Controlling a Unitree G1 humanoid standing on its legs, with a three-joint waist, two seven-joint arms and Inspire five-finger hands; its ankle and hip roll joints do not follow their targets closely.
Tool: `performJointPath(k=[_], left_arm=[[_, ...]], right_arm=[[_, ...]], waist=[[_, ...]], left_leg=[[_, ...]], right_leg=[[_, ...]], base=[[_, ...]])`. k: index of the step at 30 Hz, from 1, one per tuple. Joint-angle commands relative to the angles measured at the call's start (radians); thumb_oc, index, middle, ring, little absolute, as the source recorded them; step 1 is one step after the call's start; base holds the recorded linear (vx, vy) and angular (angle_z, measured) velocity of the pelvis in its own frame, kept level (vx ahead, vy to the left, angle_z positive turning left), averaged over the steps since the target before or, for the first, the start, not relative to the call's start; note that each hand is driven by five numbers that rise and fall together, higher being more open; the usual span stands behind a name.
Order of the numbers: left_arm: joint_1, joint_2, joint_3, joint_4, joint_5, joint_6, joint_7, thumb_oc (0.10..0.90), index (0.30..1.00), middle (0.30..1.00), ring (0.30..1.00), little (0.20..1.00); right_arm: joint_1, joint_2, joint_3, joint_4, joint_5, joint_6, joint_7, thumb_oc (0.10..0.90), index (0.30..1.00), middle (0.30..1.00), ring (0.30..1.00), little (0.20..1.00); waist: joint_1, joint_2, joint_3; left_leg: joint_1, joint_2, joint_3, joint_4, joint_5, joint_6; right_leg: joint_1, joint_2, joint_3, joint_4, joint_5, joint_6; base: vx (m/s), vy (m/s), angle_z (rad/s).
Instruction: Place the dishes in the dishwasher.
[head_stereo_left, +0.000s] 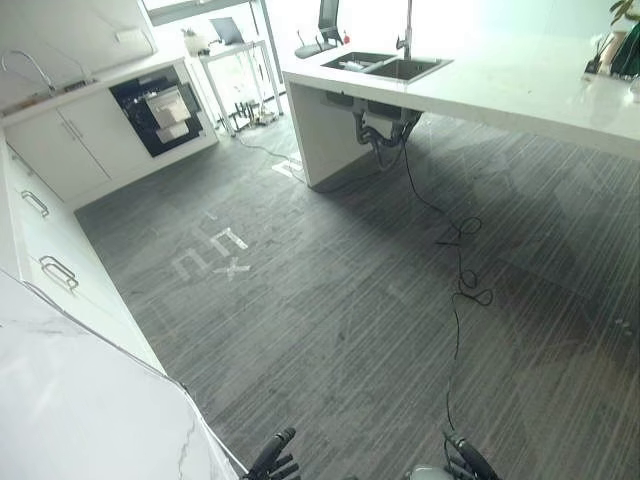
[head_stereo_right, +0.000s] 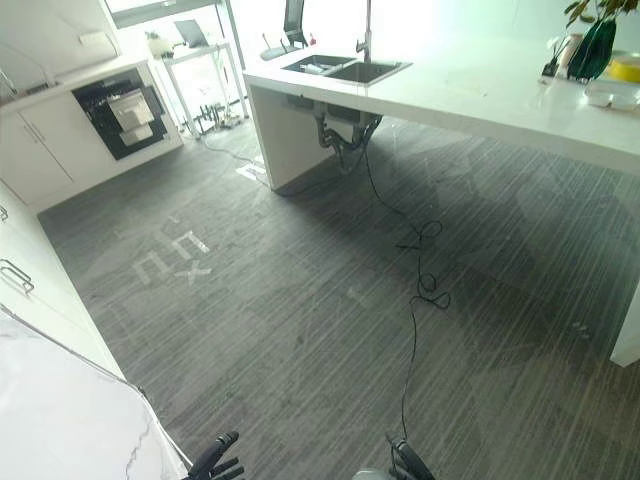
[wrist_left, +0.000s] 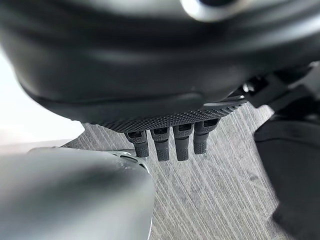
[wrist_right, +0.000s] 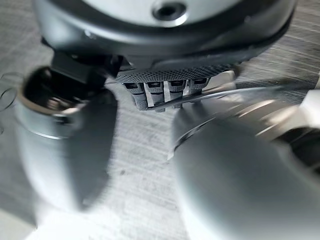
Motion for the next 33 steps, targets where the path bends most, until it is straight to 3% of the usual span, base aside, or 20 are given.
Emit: performJointPath(k=[1, 4, 7, 11, 13, 16, 19, 21, 22, 24, 26, 27, 29, 31, 33], left_arm=[[-0.08, -0.079, -0.001, -0.069, -0.056, -0.005, -0.177, 0.8, 0.9, 0.9, 0.9, 0.9], [-0.075, -0.074, -0.003, -0.087, -0.102, -0.07, -0.152, 0.8, 0.9, 0.9, 0.9, 0.9], [-0.07, -0.073, 0.005, -0.104, -0.12, -0.094, -0.131, 0.8, 0.9, 0.9, 0.9, 0.9], [-0.067, -0.073, 0.003, -0.125, -0.067, -0.167, -0.082, 0.8, 0.9, 0.9, 0.9, 0.9], [-0.072, -0.062, -0.012, -0.146, 0.036, -0.218, -0.04, 0.8, 0.9, 0.9, 0.9, 0.9], [-0.078, -0.042, -0.024, -0.204, 0.069, -0.257, 0.036, 0.8, 0.9, 0.9, 0.9, 0.9], [-0.078, -0.029, -0.014, -0.249, 0.075, -0.295, 0.09, 0.8, 0.9, 0.9, 0.9, 0.9], [-0.077, -0.022, -0.005, -0.282, 0.089, -0.321, 0.111, 0.8, 0.9, 0.9, 0.9, 0.9], [-0.076, -0.017, -0.002, -0.315, 0.128, -0.369, 0.138, 0.8, 0.9, 0.9, 0.9, 0.9], [-0.079, 0.0, -0.003, -0.354, 0.14, -0.401, 0.159, 0.8, 0.9, 0.9, 0.9, 0.9], [-0.082, 0.026, 0.004, -0.405, 0.14, -0.416, 0.166, 0.8, 0.9, 0.9, 0.9, 0.9], [-0.079, 0.038, 0.014, -0.426, 0.151, -0.426, 0.161, 0.8, 0.9, 0.9, 0.9, 0.9], [-0.062, 0.05, 0.027, -0.449, 0.166, -0.442, 0.152, 0.8, 0.9, 0.9, 0.9, 0.9], [-0.05, 0.058, 0.037, -0.466, 0.176, -0.443, 0.156, 0.8, 0.9, 0.9, 0.9, 0.9], [-0.053, 0.061, 0.04, -0.465, 0.172, -0.446, 0.158, 0.8, 0.9, 0.9, 0.9, 0.9]], right_arm=[[-0.126, 0.01, 0.012, -0.085, 0.04, -0.089, 0.075, 0.8, 0.9, 0.9, 0.9, 0.9], [-0.121, 0.01, 0.021, -0.116, 0.036, -0.101, 0.067, 0.8, 0.9, 0.9, 0.9, 0.9], [-0.111, 0.011, 0.026, -0.149, 0.031, -0.122, 0.05, 0.8, 0.9, 0.9, 0.9, 0.9], [-0.096, 0.012, 0.03, -0.191, 0.028, -0.145, 0.037, 0.8, 0.9, 0.9, 0.9, 0.9], [-0.09, 0.003, 0.036, -0.23, 0.009, -0.176, 0.019, 0.8, 0.9, 0.9, 0.9, 0.9], [-0.081, -0.02, 0.044, -0.33, -0.036, -0.187, -0.049, 0.8, 0.9, 0.9, 0.9, 0.9], [-0.07, -0.032, 0.045, -0.399, -0.053, -0.15, -0.072, 0.8, 0.9, 0.9, 0.9, 0.9], [-0.068, -0.052, 0.05, -0.436, -0.204, -0.167, -0.129, 0.8, 0.9, 0.9, 0.9, 0.9], [-0.072, -0.082, 0.065, -0.473, -0.365, -0.183, -0.21, 0.8, 0.9, 0.9, 0.9, 0.9], [-0.078, -0.119, 0.081, -0.515, -0.399, -0.181, -0.249, 0.8, 0.9, 0.9, 0.9, 0.9], [-0.081, -0.154, 0.091, -0.552, -0.404, -0.178, -0.273, 0.8, 0.9, 0.9, 0.9, 0.9], [-0.08, -0.169, 0.09, -0.564, -0.415, -0.183, -0.275, 0.8, 0.9, 0.9, 0.9, 0.9], [-0.073, -0.177, 0.085, -0.575, -0.428, -0.192, -0.256, 0.8, 0.9, 0.9, 0.9, 0.9], [-0.056, -0.17, 0.089, -0.612, -0.447, -0.173, -0.252, 0.8, 0.9, 0.9, 0.9, 0.9], [-0.042, -0.164, 0.095, -0.63, -0.46, -0.15, -0.257, 0.8, 0.9, 0.9, 0.9, 0.9]], waist=[[0.01, 0.015, 0.034], [0.007, 0.016, 0.033], [0.003, 0.015, 0.031], [0.001, 0.011, 0.032], [-0.004, 0.011, 0.037], [-0.015, 0.016, 0.044], [-0.02, 0.013, 0.051], [-0.017, 0.005, 0.058], [-0.008, -0.022, 0.069], [0.006, -0.063, 0.09], [0.017, -0.074, 0.123], [0.023, -0.069, 0.141], [0.033, -0.05, 0.153], [0.043, -0.006, 0.154], [0.042, -0.003, 0.149]], left_leg=[[0.021, 0.098, -0.01, 0.095, -0.159, -0.098], [0.03, 0.097, -0.01, 0.095, -0.162, -0.096], [0.036, 0.095, -0.011, 0.095, -0.166, -0.094], [0.04, 0.095, -0.01, 0.095, -0.167, -0.092], [0.038, 0.094, -0.01, 0.095, -0.164, -0.091], [0.031, 0.092, -0.016, 0.095, -0.162, -0.091], [0.033, 0.092, -0.013, 0.095, -0.157, -0.095], [0.039, 0.087, -0.01, 0.095, -0.146, -0.1], [0.048, 0.07, 0.009, 0.095, -0.126, -0.097], [0.034, 0.055, 0.03, 0.126, -0.067, -0.098], [-0.093, 0.086, 0.007, 0.309, -0.021, -0.11], [-0.136, 0.101, 0.017, 0.306, 0.022, -0.115], [-0.136, 0.107, 0.051, 0.128, 0.095, -0.126], [-0.238, 0.175, 0.034, 0.095, 0.125, -0.145], [-0.29, 0.207, 0.043, 0.095, 0.141, -0.166]], right_leg=[[0.12, 0.001, -0.033, -0.133, -0.039, 0.091], [0.128, 0.003, -0.029, -0.133, -0.042, 0.091], [0.134, 0.004, -0.026, -0.133, -0.044, 0.09], [0.138, 0.007, -0.024, -0.133, -0.044, 0.09], [0.135, 0.009, -0.022, -0.133, -0.042, 0.089], [0.126, 0.018, -0.01, -0.133, -0.043, 0.085], [0.121, 0.022, -0.006, -0.133, -0.044, 0.08], [0.116, 0.021, -0.001, -0.133, -0.045, 0.073], [0.111, 0.004, 0.004, -0.133, -0.041, 0.065], [0.112, -0.022, 0.01, -0.133, -0.033, 0.051], [0.117, -0.006, 0.012, -0.133, -0.031, 0.029], [0.126, 0.012, 0.015, -0.133, -0.035, 0.025], [0.152, 0.034, 0.012, -0.133, -0.042, 0.033], [0.188, 0.08, 0.002, -0.133, -0.061, 0.033], [0.222, 0.079, -0.008, -0.133, -0.087, 0.032]], base=[[0.01, 0.013, -0.04], [0.04, 0.027, -0.04], [0.04, 0.013, 0.04], [0.01, -0.004, 0.02], [0.0, 0.0, 0.0], [-0.01, -0.009, -0.03], [-0.01, -0.039, 0.01], [0.0, -0.079, 0.05], [0.0, -0.118, -0.01], [-0.01, -0.171, 0.0], [-0.01, -0.144, 0.22], [0.19, 0.023, 0.31], [0.35, 0.16, 0.05], [0.37, 0.208, -0.14], [0.46, 0.255, -0.15]])
